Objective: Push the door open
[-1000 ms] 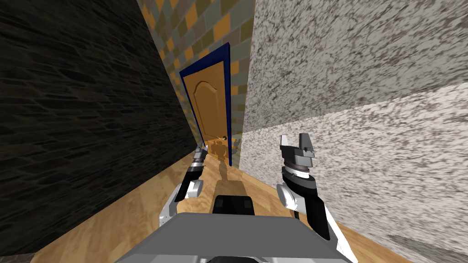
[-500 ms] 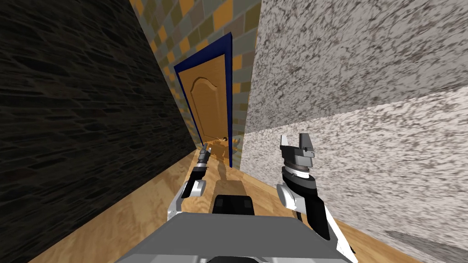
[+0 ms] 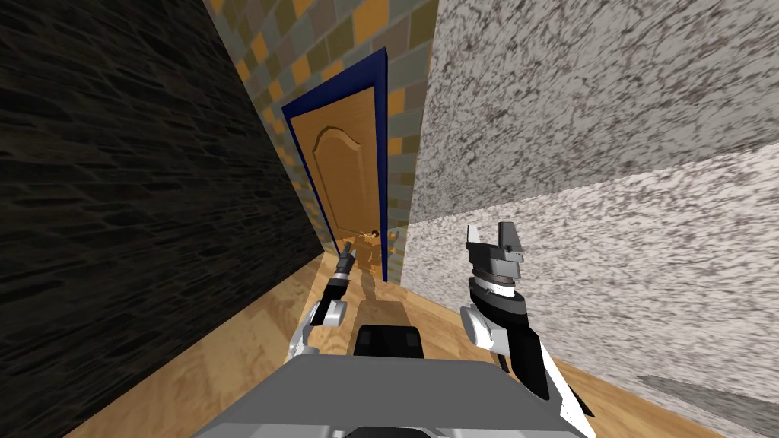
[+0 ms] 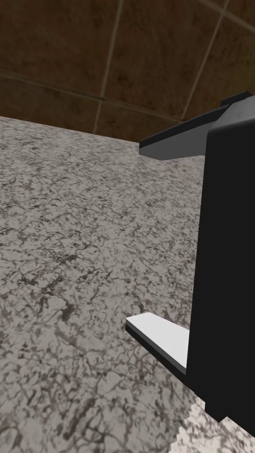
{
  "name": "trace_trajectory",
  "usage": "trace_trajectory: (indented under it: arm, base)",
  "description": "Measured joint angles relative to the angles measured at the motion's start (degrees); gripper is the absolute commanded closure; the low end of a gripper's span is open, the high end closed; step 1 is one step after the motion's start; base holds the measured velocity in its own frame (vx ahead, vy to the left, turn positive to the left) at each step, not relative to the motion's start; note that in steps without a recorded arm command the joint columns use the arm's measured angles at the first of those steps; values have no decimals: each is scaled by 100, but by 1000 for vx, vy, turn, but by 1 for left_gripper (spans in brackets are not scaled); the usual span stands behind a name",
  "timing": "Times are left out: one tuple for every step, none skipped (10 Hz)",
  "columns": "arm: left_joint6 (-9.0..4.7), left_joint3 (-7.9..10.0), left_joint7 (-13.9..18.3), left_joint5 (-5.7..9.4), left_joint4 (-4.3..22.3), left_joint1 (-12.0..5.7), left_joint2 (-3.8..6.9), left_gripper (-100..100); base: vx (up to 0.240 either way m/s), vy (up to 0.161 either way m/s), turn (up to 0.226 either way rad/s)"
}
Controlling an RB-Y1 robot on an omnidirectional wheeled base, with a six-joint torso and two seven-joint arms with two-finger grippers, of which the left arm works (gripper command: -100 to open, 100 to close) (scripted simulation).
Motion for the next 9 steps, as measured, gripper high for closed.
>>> trace_trajectory:
  arm:
    - [-39, -34, -14, -13, 177, -64, 5, -100]
    - [-47, -45, -16, -16, 275, -108, 14, -100]
    - [-53, -59, -30, -26, 463, -210, 8, -100]
    - [-75, -95, -38, -37, 628, -253, 22, -100]
    - [-126, -122, -39, -43, 848, -331, 40, -100]
    - [-126, -172, -68, -69, 1005, -397, 9, -100]
    - [-135, -216, -78, -81, 1139, -427, 25, -100]
    - [-185, -228, -78, -84, 1282, -461, 35, -100]
    - [-207, -253, -77, -90, 1392, -487, 48, -100]
  base:
    - [37, 64, -34]
    - [54, 51, -43]
    - [54, 74, -101]
    - [66, 97, -104]
    - [86, 128, -57]
    - [84, 137, -81]
    - [54, 84, -42]
    - [45, 60, -50]
    - [56, 88, -82]
